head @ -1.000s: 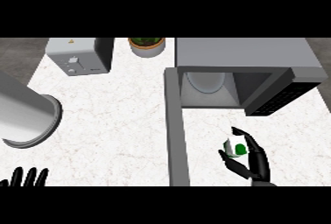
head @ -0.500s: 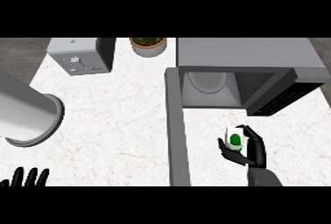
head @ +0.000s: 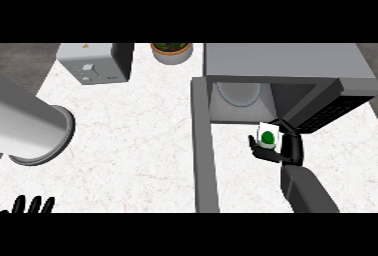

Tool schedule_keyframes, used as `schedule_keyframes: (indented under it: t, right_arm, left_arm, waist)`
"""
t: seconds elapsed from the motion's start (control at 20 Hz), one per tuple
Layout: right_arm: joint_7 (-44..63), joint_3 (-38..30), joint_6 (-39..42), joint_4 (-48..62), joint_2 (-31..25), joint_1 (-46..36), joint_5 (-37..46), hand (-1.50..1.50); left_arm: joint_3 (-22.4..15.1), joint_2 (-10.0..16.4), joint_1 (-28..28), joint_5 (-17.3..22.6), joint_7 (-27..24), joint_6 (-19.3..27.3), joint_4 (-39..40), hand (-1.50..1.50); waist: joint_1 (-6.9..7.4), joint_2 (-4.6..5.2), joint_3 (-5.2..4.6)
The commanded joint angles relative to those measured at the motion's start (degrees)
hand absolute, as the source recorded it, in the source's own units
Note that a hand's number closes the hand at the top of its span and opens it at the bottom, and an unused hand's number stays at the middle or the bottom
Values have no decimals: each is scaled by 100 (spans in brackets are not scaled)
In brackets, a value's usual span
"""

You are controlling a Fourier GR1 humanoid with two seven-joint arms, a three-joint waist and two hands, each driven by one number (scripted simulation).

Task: Pick up the milk, place it into the microwave and close the microwave

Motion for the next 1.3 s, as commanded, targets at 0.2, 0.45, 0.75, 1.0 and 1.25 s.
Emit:
schedule_keyframes:
  t: [0.2,0.45,0.75,1.0,1.25]
  right_arm:
    - [-511,170,-165,-398,377,272,18,150]
    - [195,556,88,-1759,326,831,16,150]
    - [1209,1146,59,-3823,295,2258,173,150]
    - [2173,1583,419,-5616,244,3228,92,150]
    - [2536,2036,981,-6517,485,3648,-582,150]
  left_arm:
    - [-265,-91,81,-61,575,267,-644,-150]
    - [-111,-80,350,-189,-305,-90,-66,-150]
    - [-277,-69,443,-157,-33,-129,-309,-150]
    - [-190,27,635,164,298,-19,-872,-150]
    - [155,-14,237,160,-102,-69,-88,-150]
  waist:
    - [-125,-39,-8]
    - [-165,-72,-17]
    - [-200,-74,-18]
    - [-228,-74,-19]
    - [-193,-54,-15]
